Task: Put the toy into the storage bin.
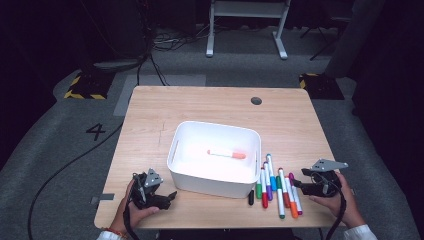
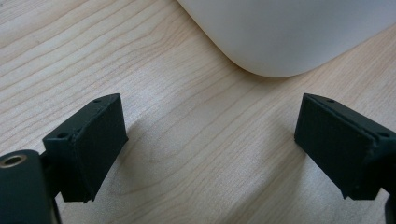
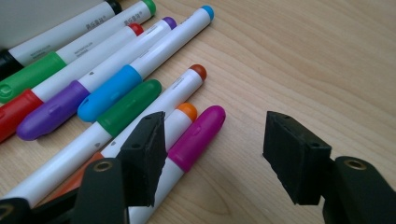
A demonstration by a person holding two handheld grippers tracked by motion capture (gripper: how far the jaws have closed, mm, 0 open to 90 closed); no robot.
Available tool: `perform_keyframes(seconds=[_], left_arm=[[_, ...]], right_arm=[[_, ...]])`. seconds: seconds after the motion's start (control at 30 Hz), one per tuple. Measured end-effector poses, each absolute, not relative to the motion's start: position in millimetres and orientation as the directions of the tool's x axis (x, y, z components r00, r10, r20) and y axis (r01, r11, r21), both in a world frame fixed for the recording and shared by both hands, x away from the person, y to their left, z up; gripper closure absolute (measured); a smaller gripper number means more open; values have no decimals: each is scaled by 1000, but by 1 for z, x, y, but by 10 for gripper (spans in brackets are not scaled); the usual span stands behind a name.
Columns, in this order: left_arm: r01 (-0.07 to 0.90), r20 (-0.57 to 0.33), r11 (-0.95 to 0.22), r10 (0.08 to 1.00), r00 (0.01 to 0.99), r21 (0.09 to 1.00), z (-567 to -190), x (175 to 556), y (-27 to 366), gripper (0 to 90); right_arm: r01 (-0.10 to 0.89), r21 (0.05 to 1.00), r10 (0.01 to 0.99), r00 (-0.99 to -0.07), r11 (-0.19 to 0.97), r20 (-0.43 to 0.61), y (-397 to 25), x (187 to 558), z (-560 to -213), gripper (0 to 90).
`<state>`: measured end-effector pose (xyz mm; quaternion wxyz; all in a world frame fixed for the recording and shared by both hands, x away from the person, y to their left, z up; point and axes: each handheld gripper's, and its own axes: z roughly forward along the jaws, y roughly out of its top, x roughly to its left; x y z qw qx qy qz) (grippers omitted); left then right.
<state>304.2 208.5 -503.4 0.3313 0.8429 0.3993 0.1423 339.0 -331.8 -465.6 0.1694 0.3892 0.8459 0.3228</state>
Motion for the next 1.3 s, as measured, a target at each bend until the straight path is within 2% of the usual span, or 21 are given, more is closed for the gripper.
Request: perform_keyframes(seconds=[0.33, 0.57, 0.67, 0.7, 0.77, 0.83, 0.97, 1.1, 1.2, 1.23, 1.27, 1.3], left_arm=[[578, -22, -464, 767, 642, 671, -503, 304, 209, 91], [579, -24, -460, 769, 639, 673, -503, 304, 209, 92], [579, -24, -460, 769, 639, 673, -503, 304, 209, 92], [579, -24, -461, 769, 639, 672, -503, 304, 209, 92], [579, -24, -460, 769, 639, 673, -503, 304, 209, 92], [579, -24, -460, 769, 639, 673, -503, 304, 209, 92], [578, -22, -462, 769, 639, 672, -503, 304, 209, 92], [578, -19, -461, 770, 637, 674, -503, 304, 209, 92], [580, -21, -461, 770, 637, 671, -503, 303, 209, 92], [580, -21, -461, 770, 637, 671, -503, 303, 209, 92], [580, -21, -461, 770, 637, 671, -503, 303, 209, 92], [581, -22, -462, 770, 638, 671, -503, 303, 209, 92]], right_arm=[[576, 656, 780, -625, 487, -30, -331, 344, -479, 435], [621, 668, 834, -552, 409, 3, -356, 352, -488, 599], [620, 668, 839, -543, 412, -13, -359, 352, -488, 629], [613, 680, 842, -539, 403, -13, -361, 352, -489, 675], [610, 682, 840, -542, 404, -13, -361, 352, -489, 682], [607, 684, 845, -534, 405, -26, -360, 352, -490, 524], [618, 673, 851, -524, 408, -35, -361, 349, -489, 450], [631, 664, 860, -510, 402, -37, -367, 338, -488, 492], [640, 676, 871, -491, 366, -7, -373, 328, -489, 583], [633, 684, 874, -486, 363, -14, -377, 323, -490, 643], [633, 684, 874, -486, 363, -14, -377, 323, -490, 643], [634, 686, 877, -481, 357, -11, -378, 322, -489, 689]])
